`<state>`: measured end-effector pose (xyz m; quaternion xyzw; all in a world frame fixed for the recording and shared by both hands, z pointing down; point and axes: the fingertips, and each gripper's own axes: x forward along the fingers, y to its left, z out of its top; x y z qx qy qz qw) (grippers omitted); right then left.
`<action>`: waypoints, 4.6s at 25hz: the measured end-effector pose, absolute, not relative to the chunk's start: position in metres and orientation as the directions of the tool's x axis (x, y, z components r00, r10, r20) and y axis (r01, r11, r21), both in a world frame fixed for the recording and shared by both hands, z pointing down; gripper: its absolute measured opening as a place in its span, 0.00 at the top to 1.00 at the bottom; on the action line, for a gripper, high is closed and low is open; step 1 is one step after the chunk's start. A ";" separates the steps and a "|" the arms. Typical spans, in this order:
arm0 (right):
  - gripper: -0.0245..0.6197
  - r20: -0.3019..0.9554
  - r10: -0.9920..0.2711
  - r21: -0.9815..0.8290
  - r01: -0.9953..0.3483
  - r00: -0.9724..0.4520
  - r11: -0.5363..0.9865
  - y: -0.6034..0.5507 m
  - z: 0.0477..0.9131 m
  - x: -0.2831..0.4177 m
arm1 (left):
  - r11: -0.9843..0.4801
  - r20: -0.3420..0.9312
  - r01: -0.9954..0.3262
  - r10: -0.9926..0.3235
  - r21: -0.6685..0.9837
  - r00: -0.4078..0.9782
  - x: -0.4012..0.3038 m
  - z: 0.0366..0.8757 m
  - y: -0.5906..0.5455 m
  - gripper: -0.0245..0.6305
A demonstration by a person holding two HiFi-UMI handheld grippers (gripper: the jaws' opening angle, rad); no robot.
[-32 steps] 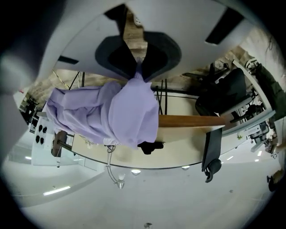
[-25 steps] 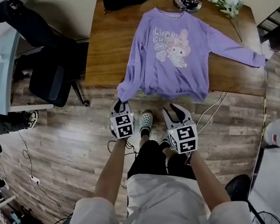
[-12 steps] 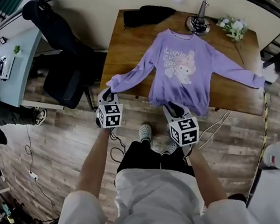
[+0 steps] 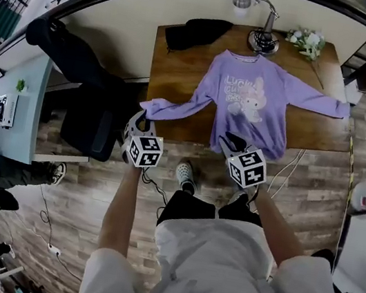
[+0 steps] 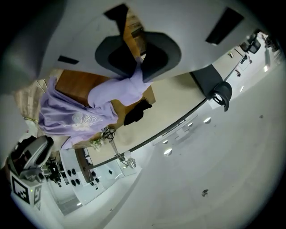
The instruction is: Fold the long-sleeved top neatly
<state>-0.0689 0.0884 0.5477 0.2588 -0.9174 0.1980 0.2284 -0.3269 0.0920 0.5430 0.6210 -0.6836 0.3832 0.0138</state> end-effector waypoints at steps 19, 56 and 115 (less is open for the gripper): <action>0.80 0.618 -0.520 -0.248 -0.774 -0.589 0.582 -0.009 0.587 -0.183 | -0.023 0.230 -0.767 -0.959 -0.642 -0.164 -0.487 0.463 -0.072 0.89; 0.77 0.761 -0.512 -0.138 -0.870 -0.399 0.474 0.012 0.657 0.102 | 0.102 0.653 -0.995 -0.753 -0.017 -0.088 -0.367 0.680 0.144 0.84; 0.84 0.688 -0.660 -0.263 -0.951 -0.302 0.161 -0.015 0.650 0.340 | -0.036 0.592 -0.989 -0.798 0.143 0.115 -0.138 0.625 0.110 0.84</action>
